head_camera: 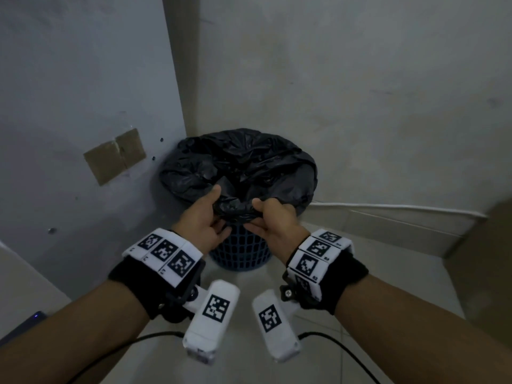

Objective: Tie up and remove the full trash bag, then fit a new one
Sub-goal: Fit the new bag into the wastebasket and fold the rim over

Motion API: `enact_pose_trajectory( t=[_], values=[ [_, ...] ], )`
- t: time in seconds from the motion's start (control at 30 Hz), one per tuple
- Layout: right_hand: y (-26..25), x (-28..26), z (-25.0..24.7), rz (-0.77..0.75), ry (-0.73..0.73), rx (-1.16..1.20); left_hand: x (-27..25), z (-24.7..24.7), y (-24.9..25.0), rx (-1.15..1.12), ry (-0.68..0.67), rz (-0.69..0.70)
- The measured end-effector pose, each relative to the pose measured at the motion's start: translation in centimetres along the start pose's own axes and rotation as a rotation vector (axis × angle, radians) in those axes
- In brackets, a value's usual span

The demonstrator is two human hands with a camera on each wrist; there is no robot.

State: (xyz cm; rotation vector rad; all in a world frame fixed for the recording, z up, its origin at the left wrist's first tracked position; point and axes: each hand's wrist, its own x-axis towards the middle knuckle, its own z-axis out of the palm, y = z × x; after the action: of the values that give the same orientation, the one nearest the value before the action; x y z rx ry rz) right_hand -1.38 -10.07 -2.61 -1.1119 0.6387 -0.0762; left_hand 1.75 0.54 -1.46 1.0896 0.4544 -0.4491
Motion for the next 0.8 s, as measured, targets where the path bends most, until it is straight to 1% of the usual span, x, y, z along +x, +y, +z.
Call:
enact_pose_trajectory(
  t=[0.1, 0.17, 0.37, 0.47, 0.53, 0.57, 0.63, 0.7, 0.8],
  values=[
    [0.2, -0.3, 0.2, 0.013, 0.012, -0.029, 0.6, -0.4, 0.2, -0.022, 0.025, -0.055],
    [0.3, -0.3, 0.1, 0.010, 0.021, -0.044, 0.9, -0.4, 0.5, -0.064, 0.021, -0.056],
    [0.4, -1.0, 0.1, 0.021, 0.006, -0.027, 1.9, -0.7, 0.7, -0.058, -0.035, 0.028],
    [0.2, -2.1, -0.1, 0.061, -0.093, -0.023, 2.4, -1.0, 0.9, -0.064, -0.021, 0.074],
    [0.8, -2.6, -0.6, 0.102, -0.144, -0.061, 2.4, -1.3, 1.2, -0.069, -0.004, 0.101],
    [1.3, -2.7, -1.0, 0.122, -0.137, -0.088, 2.5, -1.5, 1.4, -0.073, 0.001, 0.108],
    [2.1, -2.5, -1.8, 0.153, -0.068, -0.103, 2.4, -1.7, 1.7, -0.086, 0.005, 0.111],
    [2.3, -2.2, -2.4, 0.158, -0.013, -0.032, 2.5, -1.7, 1.7, -0.095, 0.009, 0.105],
    [1.3, -1.3, -2.6, 0.128, -0.038, 0.137, 2.4, -1.6, 1.7, -0.082, -0.004, 0.102]
  ],
)
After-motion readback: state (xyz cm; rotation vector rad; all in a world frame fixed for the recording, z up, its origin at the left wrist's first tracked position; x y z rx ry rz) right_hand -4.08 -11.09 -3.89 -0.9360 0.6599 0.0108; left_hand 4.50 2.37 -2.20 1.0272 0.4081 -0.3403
